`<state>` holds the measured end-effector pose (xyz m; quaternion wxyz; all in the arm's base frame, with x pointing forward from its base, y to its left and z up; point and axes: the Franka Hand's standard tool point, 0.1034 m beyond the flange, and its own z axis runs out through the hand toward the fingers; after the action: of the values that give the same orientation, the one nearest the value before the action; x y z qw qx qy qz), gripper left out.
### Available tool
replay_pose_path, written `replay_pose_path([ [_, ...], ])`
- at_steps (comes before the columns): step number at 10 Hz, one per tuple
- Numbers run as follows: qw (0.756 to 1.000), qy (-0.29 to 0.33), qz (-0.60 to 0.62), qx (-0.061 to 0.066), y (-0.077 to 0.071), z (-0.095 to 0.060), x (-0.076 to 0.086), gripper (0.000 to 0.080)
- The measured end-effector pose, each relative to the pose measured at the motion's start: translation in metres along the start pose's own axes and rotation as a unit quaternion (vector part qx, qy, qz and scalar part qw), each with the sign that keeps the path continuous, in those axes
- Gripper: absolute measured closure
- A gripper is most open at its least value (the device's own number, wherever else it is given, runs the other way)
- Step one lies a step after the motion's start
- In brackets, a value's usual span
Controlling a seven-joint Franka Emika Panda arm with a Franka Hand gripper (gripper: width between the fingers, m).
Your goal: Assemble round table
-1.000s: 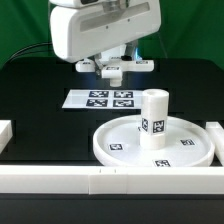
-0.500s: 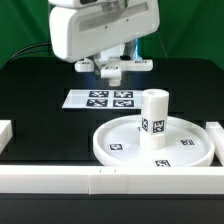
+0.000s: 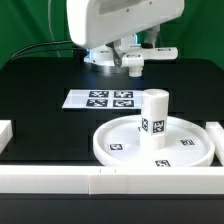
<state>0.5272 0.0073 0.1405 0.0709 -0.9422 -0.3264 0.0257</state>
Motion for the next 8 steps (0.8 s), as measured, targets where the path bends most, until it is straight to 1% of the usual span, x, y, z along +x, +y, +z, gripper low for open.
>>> replay_pose_path([
  [1, 1.0, -0.001, -0.003, -0.001, -0.001, 0.0, 0.002, 0.0347],
  [2, 1.0, 0.0, -0.016, -0.002, -0.005, 0.002, 0.013, 0.0347],
  [3, 0.999, 0.001, -0.031, -0.006, -0.006, 0.003, 0.03, 0.0347],
  [4, 0.999, 0.003, -0.041, -0.005, -0.007, 0.006, 0.043, 0.0347],
  [5, 0.999, 0.004, -0.048, -0.003, -0.008, 0.009, 0.05, 0.0347],
  [8, 0.999, 0.005, -0.042, -0.005, -0.005, 0.011, 0.046, 0.0347],
])
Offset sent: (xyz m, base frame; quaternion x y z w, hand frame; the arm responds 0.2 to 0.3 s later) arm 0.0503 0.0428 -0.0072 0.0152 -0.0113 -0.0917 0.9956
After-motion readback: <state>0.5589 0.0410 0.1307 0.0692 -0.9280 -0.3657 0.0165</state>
